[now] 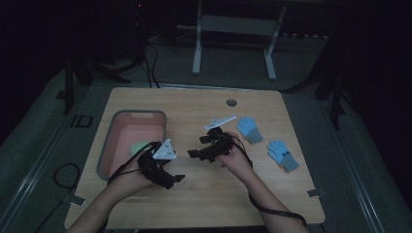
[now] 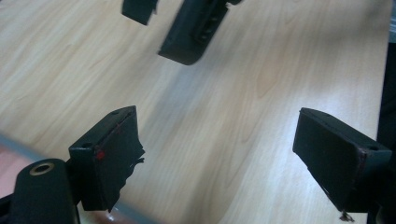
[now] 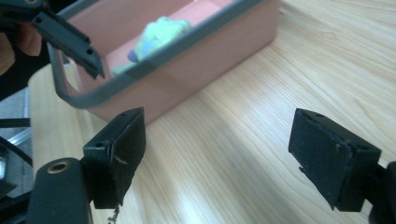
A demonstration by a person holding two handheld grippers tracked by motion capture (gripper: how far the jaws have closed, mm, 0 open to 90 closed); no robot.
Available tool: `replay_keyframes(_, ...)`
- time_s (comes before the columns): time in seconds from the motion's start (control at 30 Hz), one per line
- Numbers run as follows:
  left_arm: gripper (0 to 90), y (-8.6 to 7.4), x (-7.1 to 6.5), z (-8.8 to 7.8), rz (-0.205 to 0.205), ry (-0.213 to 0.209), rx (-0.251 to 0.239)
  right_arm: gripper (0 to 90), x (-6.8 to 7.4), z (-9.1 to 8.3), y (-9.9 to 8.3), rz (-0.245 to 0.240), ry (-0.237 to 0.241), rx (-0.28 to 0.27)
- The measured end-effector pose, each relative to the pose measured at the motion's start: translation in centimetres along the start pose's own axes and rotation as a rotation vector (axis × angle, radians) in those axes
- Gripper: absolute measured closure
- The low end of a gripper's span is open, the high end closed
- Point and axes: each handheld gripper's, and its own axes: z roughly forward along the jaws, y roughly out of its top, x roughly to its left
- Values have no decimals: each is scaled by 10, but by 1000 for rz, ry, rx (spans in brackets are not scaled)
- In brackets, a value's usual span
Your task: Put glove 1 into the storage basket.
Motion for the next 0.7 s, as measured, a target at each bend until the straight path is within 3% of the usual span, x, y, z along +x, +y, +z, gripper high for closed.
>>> replay_keyframes(0.1,139,4,-7,9,4,-28,0,170,-4,-8,-7,-23,-45,-18)
replay_keyframes(0.23,59,7,-18,25,9,-54,19,147,-7,-19,-14,-52,-111,-36)
replay_keyframes(0.37,11,9,-26,40,12,-63,23,137,-14,-29,-21,-13,-82,-34)
replay_keyframes(0.4,8,9,-27,43,24,-77,34,137,-15,-31,-24,-13,-93,-34)
replay_keyframes(0.5,8,7,-33,54,48,-64,36,123,-20,-37,-31,-7,-103,-28)
replay_keyframes(0.7,9,-3,-38,76,25,-71,21,116,-27,-45,-49,-4,-163,-23)
